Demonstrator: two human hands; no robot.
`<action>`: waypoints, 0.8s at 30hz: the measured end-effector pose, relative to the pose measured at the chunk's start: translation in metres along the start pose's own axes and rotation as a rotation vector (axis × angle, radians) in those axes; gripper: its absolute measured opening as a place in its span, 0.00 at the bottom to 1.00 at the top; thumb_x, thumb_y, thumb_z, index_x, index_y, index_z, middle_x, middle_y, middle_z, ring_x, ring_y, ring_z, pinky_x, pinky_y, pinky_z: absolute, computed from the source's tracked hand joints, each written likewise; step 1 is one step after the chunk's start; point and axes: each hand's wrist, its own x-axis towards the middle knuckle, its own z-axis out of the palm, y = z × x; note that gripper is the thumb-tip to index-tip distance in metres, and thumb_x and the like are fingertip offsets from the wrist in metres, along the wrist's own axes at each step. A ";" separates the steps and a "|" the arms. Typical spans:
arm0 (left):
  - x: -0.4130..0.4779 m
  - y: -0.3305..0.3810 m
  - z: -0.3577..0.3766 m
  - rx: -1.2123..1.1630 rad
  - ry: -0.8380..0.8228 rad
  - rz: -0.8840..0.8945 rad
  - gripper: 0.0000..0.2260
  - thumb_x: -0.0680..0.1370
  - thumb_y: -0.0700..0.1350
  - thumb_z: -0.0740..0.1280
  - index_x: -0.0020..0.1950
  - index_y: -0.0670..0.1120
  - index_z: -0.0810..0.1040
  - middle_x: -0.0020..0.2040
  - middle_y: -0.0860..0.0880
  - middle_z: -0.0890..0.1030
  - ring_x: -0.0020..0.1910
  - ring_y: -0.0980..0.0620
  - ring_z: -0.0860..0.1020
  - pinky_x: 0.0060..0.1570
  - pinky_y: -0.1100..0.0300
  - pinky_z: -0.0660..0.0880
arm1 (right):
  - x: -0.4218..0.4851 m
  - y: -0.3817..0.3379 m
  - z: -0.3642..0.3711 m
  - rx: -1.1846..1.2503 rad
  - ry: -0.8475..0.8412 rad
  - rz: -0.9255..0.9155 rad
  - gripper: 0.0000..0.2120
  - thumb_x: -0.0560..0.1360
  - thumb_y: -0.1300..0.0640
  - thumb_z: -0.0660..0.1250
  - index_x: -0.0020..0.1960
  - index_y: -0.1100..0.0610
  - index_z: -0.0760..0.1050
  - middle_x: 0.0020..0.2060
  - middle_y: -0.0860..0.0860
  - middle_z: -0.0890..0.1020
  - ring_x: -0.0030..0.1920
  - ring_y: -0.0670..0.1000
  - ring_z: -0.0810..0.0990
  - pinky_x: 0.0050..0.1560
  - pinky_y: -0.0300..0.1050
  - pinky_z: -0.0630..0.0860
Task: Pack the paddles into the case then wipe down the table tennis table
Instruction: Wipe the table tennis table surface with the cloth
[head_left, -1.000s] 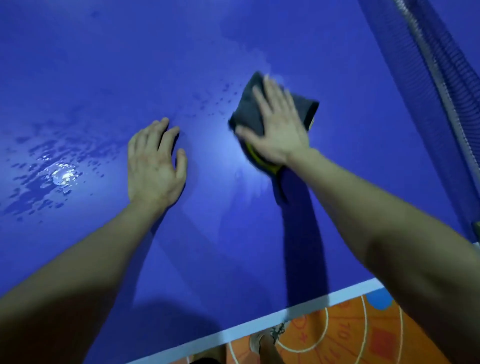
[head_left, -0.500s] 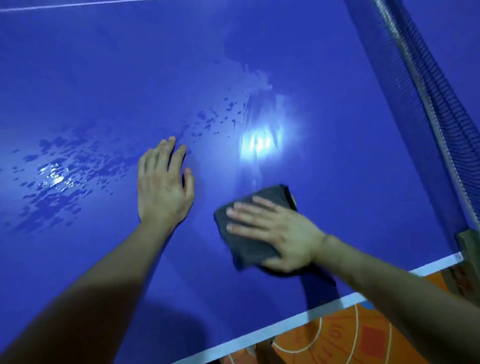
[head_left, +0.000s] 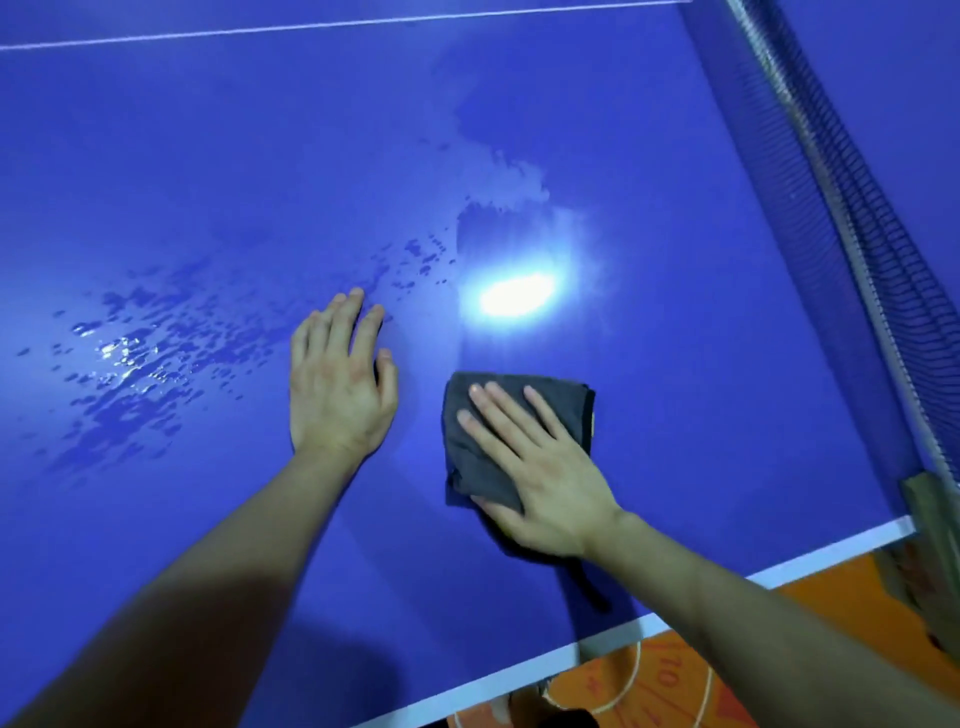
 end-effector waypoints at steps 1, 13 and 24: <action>-0.001 0.000 0.001 -0.004 -0.004 0.002 0.21 0.84 0.46 0.60 0.76 0.42 0.73 0.81 0.42 0.69 0.80 0.40 0.66 0.79 0.42 0.60 | -0.005 0.004 -0.001 0.006 -0.023 -0.046 0.40 0.84 0.38 0.65 0.88 0.55 0.56 0.89 0.54 0.52 0.89 0.55 0.47 0.86 0.67 0.53; 0.000 0.001 0.001 -0.001 0.017 0.006 0.21 0.83 0.46 0.61 0.76 0.42 0.74 0.81 0.43 0.69 0.80 0.41 0.67 0.79 0.41 0.61 | 0.200 0.115 -0.054 0.081 -0.037 0.144 0.48 0.78 0.19 0.52 0.87 0.48 0.60 0.89 0.47 0.52 0.88 0.46 0.45 0.87 0.60 0.40; -0.001 0.002 -0.002 0.006 -0.017 -0.002 0.22 0.84 0.46 0.62 0.77 0.42 0.74 0.81 0.43 0.69 0.80 0.41 0.67 0.80 0.42 0.61 | 0.131 0.052 -0.010 -0.029 0.212 0.432 0.42 0.82 0.32 0.58 0.89 0.53 0.56 0.89 0.51 0.51 0.89 0.50 0.44 0.87 0.65 0.44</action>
